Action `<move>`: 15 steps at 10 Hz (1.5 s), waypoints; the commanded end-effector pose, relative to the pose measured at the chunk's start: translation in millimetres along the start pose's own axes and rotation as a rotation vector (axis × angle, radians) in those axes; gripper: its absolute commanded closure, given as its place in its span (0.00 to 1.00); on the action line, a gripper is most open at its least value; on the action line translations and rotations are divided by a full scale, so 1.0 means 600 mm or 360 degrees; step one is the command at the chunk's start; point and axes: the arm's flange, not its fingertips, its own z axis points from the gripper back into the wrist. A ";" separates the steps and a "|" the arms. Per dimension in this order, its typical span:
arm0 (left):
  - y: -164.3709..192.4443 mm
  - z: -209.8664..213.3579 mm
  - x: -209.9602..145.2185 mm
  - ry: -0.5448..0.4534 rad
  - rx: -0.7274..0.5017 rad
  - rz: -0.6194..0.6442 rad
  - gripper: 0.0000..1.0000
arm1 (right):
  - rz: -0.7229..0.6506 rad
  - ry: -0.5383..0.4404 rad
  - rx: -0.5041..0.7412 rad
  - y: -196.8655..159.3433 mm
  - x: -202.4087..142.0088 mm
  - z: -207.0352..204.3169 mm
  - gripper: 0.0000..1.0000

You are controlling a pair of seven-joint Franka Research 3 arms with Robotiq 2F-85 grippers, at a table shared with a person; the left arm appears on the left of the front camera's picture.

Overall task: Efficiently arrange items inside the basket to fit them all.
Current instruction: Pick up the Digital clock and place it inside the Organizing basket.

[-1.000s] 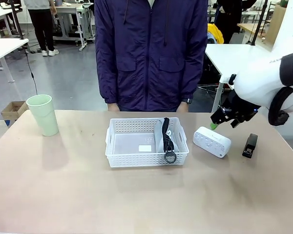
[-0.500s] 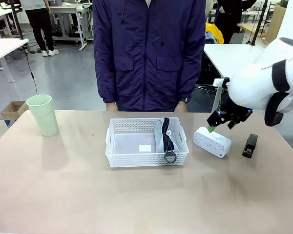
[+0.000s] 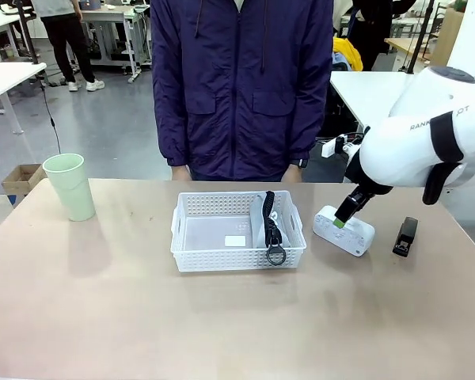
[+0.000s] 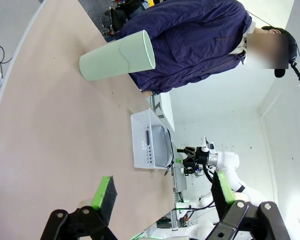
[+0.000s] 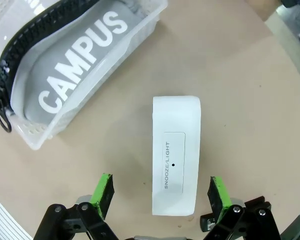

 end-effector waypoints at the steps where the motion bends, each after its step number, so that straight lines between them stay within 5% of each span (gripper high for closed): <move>1: -0.001 -0.002 -0.003 -0.0022 -0.0036 -0.0034 0.00 | 0.0102 -0.0029 0.0009 -0.016 0.001 0.002 0.00; 15: -0.001 -0.002 -0.003 -0.0022 -0.0036 -0.0034 0.00 | 0.0079 0.0280 0.0013 -0.032 0.031 -0.112 0.00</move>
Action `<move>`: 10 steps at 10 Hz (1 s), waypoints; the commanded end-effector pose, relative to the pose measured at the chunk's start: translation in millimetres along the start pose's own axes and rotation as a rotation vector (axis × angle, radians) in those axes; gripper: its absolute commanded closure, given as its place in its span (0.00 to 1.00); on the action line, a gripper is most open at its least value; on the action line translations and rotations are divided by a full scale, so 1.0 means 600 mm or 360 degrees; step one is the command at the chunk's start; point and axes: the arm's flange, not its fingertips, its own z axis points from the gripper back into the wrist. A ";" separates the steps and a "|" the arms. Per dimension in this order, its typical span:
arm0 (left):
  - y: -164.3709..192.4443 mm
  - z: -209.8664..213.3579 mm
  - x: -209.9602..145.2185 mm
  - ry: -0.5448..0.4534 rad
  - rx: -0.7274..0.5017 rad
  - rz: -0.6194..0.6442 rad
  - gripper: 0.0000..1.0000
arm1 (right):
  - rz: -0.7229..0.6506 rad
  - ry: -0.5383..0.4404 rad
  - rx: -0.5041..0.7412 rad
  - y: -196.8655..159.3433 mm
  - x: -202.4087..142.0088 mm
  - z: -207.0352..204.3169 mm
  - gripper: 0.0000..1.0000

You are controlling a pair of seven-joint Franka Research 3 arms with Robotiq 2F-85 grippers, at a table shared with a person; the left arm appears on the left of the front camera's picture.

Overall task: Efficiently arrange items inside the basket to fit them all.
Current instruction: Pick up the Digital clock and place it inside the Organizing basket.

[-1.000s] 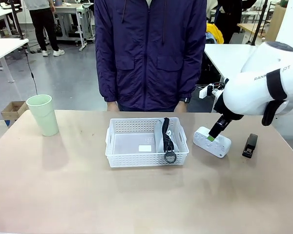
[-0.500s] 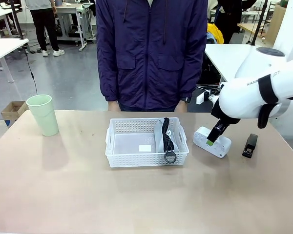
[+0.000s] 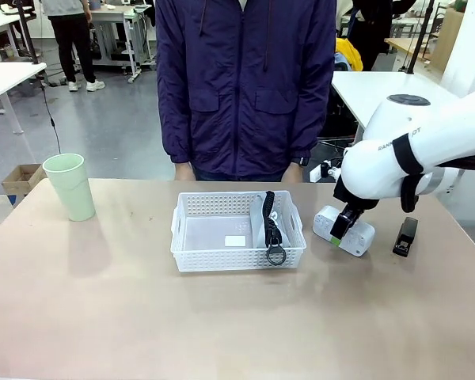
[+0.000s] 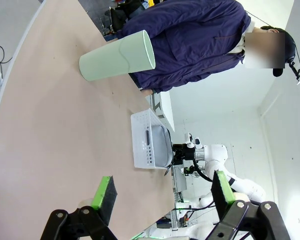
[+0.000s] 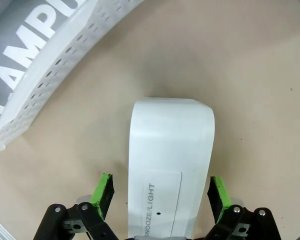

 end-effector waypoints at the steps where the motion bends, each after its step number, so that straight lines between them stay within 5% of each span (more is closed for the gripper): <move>1: -0.001 -0.002 -0.003 -0.0022 -0.0036 -0.0034 0.00 | -0.0021 0.0053 -0.0023 -0.004 0.011 0.003 0.00; 4: -0.001 -0.002 -0.003 -0.0022 -0.0036 -0.0034 0.00 | -0.0008 0.0072 -0.0021 -0.006 0.011 -0.004 0.00; 5: -0.001 -0.002 -0.003 -0.0022 -0.0036 -0.0034 0.00 | -0.0019 0.0074 -0.0058 -0.005 0.011 -0.004 0.60; 6: -0.001 -0.002 -0.003 -0.0022 -0.0036 -0.0034 0.00 | -0.0019 0.0075 -0.0060 -0.004 0.011 -0.005 0.60; 7: -0.001 -0.002 -0.003 -0.0022 -0.0036 -0.0034 0.00 | -0.0023 0.0079 -0.0047 -0.002 0.011 -0.006 1.00; 8: -0.001 -0.002 -0.003 -0.0022 -0.0036 -0.0034 0.00 | -0.0031 0.0061 -0.0044 -0.003 0.011 -0.007 0.65; 9: -0.001 -0.002 -0.003 -0.0022 -0.0036 -0.0034 0.00 | -0.0028 0.0035 -0.0039 -0.002 0.011 -0.006 1.00; 10: -0.001 -0.002 -0.003 -0.0022 -0.0036 -0.0034 0.00 | -0.0035 0.0029 -0.0049 -0.002 0.009 -0.002 1.00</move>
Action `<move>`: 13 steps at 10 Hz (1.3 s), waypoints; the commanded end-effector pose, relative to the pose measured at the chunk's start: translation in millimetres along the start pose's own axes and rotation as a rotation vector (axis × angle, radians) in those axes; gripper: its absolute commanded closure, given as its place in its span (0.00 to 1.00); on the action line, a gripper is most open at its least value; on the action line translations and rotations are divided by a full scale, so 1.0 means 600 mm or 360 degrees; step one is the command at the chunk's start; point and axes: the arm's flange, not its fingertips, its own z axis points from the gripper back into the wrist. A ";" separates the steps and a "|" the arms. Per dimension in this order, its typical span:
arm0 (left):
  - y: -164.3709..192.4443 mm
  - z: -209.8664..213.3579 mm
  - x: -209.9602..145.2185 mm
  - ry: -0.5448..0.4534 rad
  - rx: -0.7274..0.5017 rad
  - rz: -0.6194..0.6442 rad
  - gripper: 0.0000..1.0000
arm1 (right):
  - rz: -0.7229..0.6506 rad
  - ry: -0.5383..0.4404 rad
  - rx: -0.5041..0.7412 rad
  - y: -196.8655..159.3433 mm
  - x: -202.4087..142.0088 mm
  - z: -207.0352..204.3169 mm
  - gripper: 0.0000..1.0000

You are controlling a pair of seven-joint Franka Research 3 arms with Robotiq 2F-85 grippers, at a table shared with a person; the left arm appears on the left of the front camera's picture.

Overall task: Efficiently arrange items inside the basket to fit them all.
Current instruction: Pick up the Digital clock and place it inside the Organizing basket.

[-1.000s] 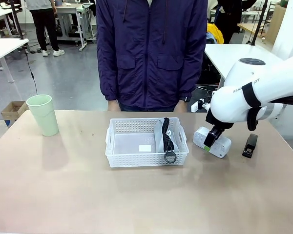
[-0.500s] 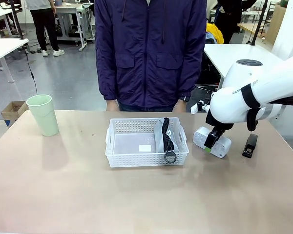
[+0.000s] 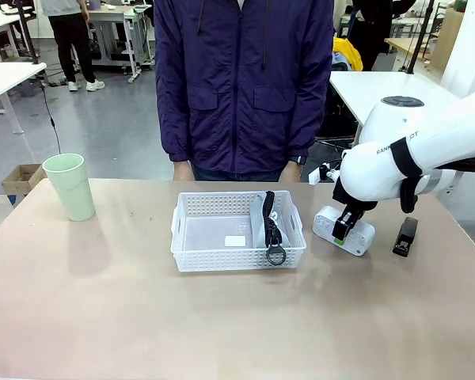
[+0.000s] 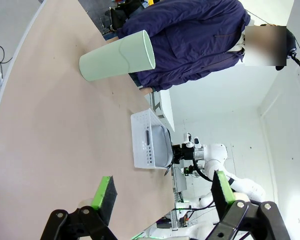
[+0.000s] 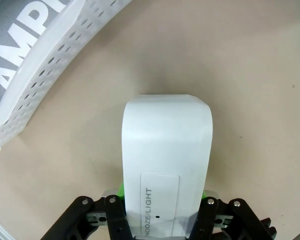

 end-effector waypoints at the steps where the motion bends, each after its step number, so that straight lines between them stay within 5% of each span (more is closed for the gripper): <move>1: -0.001 -0.002 -0.003 -0.0022 -0.0036 -0.0034 0.00 | -0.0033 -0.0018 -0.0030 -0.003 0.003 0.004 1.00; 4: -0.001 -0.002 -0.003 -0.0022 -0.0036 -0.0034 0.00 | -0.0022 -0.0072 -0.0040 0.029 -0.024 0.055 1.00; 7: -0.001 -0.002 -0.003 -0.0022 -0.0036 -0.0034 0.00 | -0.0045 -0.0105 -0.0085 0.125 -0.114 0.198 1.00; 9: -0.001 -0.002 -0.003 -0.0022 -0.0036 -0.0034 0.00 | -0.0045 -0.0148 -0.0083 0.179 -0.168 0.212 1.00; 12: -0.001 -0.002 -0.003 -0.0022 -0.0036 -0.0034 0.00 | -0.0067 -0.0135 0.0022 0.183 -0.181 0.190 1.00; 13: -0.001 -0.002 -0.003 -0.0022 -0.0036 -0.0034 0.00 | -0.0025 -0.0131 -0.0096 0.183 -0.151 0.232 1.00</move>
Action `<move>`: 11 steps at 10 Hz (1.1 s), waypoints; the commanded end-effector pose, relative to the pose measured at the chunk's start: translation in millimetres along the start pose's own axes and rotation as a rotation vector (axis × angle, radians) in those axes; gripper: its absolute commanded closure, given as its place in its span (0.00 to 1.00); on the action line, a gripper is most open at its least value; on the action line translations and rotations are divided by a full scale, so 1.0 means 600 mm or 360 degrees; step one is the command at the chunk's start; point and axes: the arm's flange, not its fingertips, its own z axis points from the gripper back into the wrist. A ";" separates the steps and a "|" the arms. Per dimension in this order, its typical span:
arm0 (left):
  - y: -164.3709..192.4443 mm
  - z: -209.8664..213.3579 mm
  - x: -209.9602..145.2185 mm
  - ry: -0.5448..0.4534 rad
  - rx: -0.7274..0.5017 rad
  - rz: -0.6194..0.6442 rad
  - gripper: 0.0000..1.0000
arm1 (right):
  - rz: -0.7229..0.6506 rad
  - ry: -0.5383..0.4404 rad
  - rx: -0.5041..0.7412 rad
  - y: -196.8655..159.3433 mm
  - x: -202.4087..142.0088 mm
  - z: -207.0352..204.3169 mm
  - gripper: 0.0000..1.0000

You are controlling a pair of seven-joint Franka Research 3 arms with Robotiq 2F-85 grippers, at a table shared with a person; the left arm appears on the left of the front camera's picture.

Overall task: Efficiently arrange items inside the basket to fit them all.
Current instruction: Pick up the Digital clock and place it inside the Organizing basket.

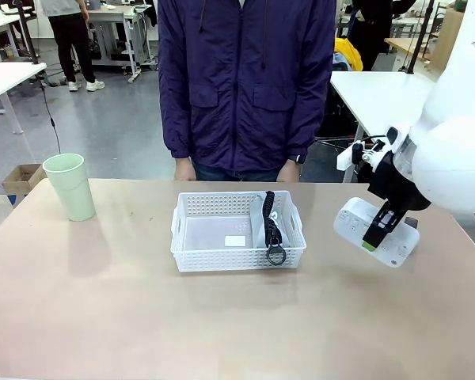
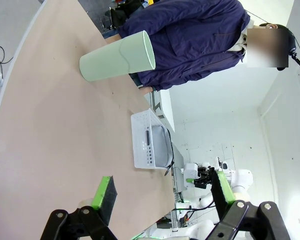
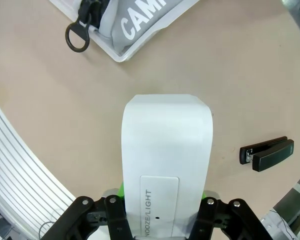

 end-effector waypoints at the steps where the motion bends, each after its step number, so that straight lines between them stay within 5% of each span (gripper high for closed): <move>1: -0.001 -0.004 -0.004 -0.0020 -0.0037 -0.0033 0.00 | 0.0010 -0.0011 -0.0031 0.002 0.002 0.009 1.00; 3: -0.001 -0.004 -0.004 -0.0020 -0.0037 -0.0033 0.00 | 0.0010 -0.0011 -0.0031 0.002 0.002 0.009 1.00; 4: -0.001 -0.004 -0.004 -0.0020 -0.0037 -0.0033 0.00 | 0.0011 0.0000 -0.0013 0.000 0.000 0.002 0.49; 6: -0.001 -0.004 -0.004 -0.0020 -0.0037 -0.0033 0.00 | -0.0191 0.0069 -0.0058 0.023 0.041 0.009 0.49; 11: -0.001 -0.004 -0.004 -0.0020 -0.0037 -0.0033 0.00 | 0.0047 -0.0081 -0.0169 0.188 0.315 0.026 0.49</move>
